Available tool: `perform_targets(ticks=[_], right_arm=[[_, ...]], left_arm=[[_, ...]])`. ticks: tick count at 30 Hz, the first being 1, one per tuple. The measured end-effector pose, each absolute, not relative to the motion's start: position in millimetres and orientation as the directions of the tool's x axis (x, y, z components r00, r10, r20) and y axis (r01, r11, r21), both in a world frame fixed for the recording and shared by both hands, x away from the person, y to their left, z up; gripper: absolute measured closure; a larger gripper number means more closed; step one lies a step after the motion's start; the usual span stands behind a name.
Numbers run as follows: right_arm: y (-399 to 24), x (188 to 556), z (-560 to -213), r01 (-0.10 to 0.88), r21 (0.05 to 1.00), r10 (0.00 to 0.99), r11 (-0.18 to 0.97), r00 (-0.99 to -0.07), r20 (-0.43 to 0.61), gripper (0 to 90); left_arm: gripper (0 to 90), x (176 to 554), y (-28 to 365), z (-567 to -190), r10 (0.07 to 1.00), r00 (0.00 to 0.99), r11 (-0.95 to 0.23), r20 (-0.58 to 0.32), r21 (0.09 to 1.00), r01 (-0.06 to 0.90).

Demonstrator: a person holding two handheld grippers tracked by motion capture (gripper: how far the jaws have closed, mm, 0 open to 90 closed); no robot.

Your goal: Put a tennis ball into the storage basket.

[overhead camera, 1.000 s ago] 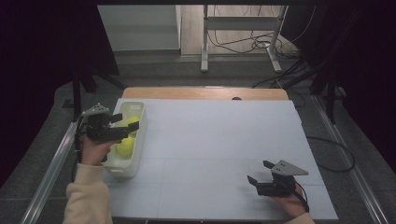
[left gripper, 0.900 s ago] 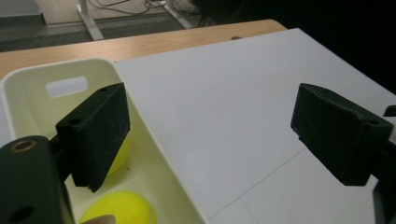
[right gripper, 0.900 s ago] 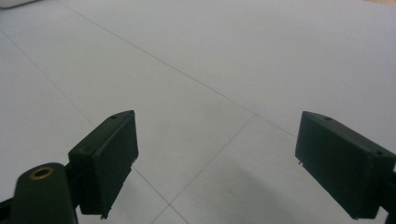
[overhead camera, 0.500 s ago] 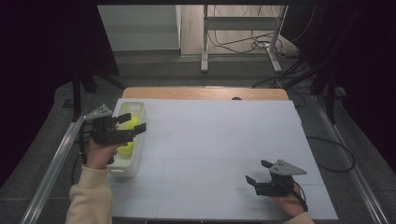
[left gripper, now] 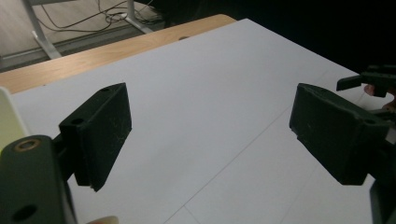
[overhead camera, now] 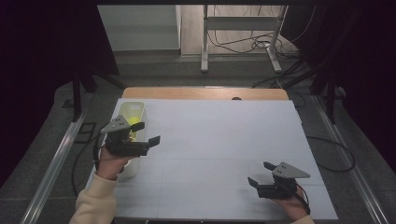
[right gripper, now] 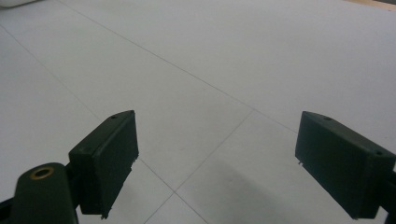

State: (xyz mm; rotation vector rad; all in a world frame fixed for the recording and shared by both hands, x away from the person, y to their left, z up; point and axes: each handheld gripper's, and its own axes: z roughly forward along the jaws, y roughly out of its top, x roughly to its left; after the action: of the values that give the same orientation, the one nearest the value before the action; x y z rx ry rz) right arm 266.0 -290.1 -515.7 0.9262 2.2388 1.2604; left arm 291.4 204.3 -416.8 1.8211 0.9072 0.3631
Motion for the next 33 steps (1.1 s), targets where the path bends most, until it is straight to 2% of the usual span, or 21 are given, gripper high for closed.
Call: perform_targets(ticks=[9, 22, 33], right_arm=[[-289, 261, -515, 0.349, 0.859, 0.717, 0.375, -0.697, -0.030, 13.9], [-289, 258, -514, 0.338, 0.865, 0.711, 0.371, -0.703, -0.030, 13.7], [-287, 249, -512, 0.336, 0.871, 0.707, 0.358, -0.707, -0.018, 13.6]], left_arm=[[13.6, 277, 178, -434, 0.702, 0.700, -0.247, -0.127, 0.879, 0.408], [13.6, 261, 153, -462, 0.653, 0.744, -0.277, -0.140, 0.870, 0.407], [13.8, 245, 148, -480, 0.621, 0.769, -0.302, -0.149, 0.861, 0.410]])
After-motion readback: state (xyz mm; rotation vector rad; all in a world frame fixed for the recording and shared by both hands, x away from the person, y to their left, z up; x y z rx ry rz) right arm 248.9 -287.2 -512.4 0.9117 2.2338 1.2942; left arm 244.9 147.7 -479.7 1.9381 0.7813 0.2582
